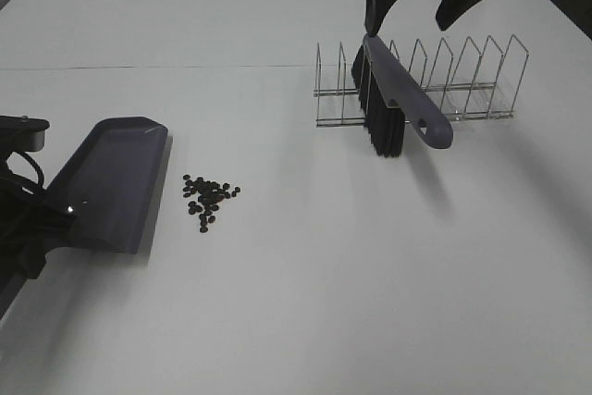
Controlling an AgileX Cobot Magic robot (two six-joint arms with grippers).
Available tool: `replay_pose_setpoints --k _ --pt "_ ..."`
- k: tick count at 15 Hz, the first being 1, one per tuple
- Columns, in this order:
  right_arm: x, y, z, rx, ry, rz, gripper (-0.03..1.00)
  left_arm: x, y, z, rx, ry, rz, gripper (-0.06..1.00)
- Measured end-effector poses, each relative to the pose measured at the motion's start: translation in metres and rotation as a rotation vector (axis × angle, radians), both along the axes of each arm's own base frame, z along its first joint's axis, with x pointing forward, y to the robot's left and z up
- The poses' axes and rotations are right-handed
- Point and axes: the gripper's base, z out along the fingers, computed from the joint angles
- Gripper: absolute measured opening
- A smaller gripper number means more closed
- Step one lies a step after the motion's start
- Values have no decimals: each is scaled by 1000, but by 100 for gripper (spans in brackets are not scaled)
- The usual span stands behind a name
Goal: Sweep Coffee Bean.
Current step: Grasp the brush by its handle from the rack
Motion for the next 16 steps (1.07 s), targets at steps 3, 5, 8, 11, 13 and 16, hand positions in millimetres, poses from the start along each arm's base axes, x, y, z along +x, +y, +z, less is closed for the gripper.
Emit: replay_pose_setpoints --k 3,5,8,11,13,16 --pt "14 6 -28 -8 39 -37 68 0 0 0 1 3 0 33" --pt "25 10 -42 -14 42 -36 66 0 0 0 1 3 0 33" --pt "37 11 -57 -36 40 -35 66 0 0 0 1 5 0 33" --pt "39 12 -67 -41 57 -34 63 0 0 0 1 5 0 33" --pt "41 11 -76 -57 71 -33 63 0 0 0 1 5 0 33" --pt "43 10 -92 -87 95 -36 63 -1 0 0 -1 6 3 33"
